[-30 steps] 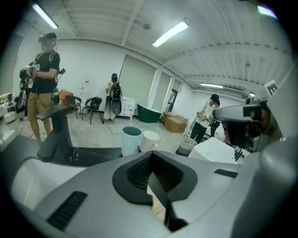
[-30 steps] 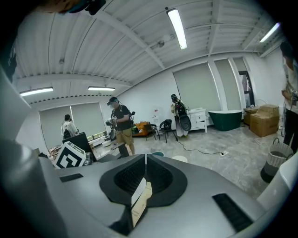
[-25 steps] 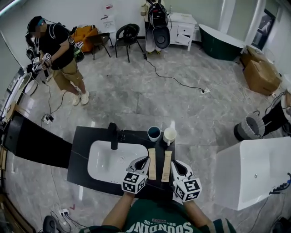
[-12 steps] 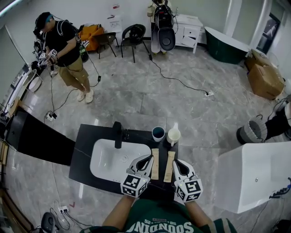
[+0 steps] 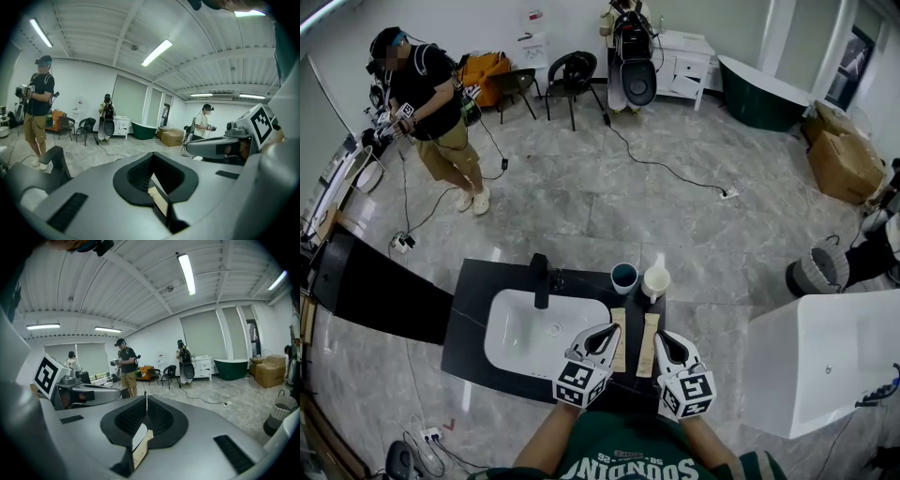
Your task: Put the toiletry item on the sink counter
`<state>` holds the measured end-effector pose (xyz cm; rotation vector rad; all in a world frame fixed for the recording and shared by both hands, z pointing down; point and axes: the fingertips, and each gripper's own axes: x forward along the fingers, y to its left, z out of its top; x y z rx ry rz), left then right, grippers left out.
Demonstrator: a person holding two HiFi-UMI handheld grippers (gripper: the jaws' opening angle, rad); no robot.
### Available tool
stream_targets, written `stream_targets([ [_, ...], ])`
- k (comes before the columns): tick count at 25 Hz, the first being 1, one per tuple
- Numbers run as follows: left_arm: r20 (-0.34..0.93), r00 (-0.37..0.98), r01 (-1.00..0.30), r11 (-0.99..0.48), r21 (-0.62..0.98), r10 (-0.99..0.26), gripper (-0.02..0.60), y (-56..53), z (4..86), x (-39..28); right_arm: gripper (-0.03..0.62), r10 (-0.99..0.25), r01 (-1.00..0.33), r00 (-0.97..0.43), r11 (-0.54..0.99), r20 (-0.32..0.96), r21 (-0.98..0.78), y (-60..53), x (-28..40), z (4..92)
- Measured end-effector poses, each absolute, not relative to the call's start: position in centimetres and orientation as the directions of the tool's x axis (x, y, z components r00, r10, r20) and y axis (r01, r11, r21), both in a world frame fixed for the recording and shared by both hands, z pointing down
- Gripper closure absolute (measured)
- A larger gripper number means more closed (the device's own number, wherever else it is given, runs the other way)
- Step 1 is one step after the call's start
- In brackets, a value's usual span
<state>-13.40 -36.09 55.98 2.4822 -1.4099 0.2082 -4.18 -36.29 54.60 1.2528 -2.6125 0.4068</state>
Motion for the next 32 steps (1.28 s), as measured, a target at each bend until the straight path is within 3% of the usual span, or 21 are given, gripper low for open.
stream_targets([
  [32,0.312,0.555,-0.832,-0.511,0.216,-0.771,0.572,-36.0,57.8,-12.0,0.554,-0.707,-0.781,-0.620,0.597,0.340,-0.183,-36.0,-4.1,55.7],
])
